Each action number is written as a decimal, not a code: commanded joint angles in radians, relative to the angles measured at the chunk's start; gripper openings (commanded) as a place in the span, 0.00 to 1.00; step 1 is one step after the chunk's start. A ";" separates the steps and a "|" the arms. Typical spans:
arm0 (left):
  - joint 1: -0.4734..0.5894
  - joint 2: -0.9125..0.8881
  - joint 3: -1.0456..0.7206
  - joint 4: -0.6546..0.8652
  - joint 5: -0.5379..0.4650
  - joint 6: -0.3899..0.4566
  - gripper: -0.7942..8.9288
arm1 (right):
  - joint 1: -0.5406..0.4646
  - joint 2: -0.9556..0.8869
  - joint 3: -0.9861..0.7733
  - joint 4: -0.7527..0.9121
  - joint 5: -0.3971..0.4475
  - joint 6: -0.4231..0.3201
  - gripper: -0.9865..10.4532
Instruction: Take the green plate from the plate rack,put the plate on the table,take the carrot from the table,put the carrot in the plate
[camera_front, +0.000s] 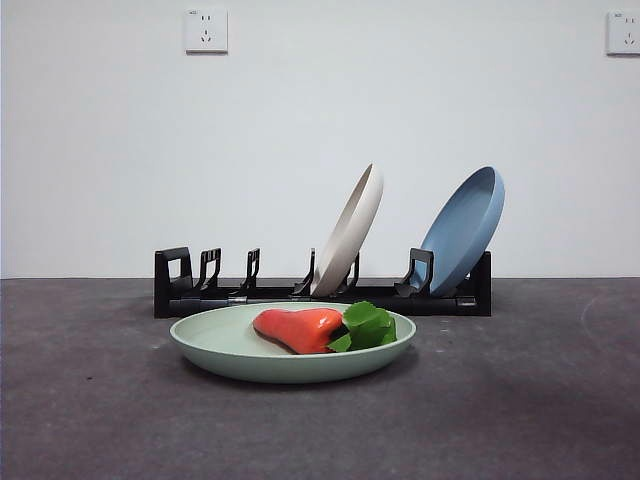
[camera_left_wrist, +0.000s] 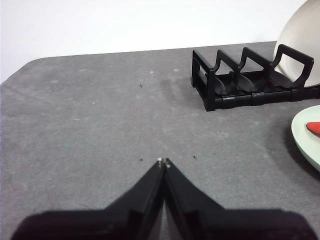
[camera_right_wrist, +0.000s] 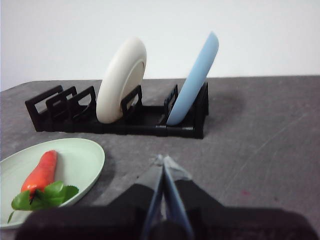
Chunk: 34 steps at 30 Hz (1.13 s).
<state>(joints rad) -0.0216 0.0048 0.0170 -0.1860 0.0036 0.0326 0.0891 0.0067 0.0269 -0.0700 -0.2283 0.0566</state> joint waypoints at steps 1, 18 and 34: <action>0.004 -0.003 -0.014 0.004 0.001 -0.007 0.08 | -0.002 -0.006 -0.021 -0.008 0.002 0.024 0.09; 0.004 -0.003 -0.014 0.004 0.000 -0.007 0.08 | -0.002 -0.006 -0.020 -0.094 -0.001 0.046 0.09; 0.004 -0.003 -0.014 0.004 0.000 -0.007 0.08 | -0.002 -0.006 -0.020 -0.095 -0.001 0.047 0.09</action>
<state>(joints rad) -0.0216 0.0048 0.0170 -0.1860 0.0036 0.0326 0.0895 0.0040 0.0162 -0.1532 -0.2283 0.0937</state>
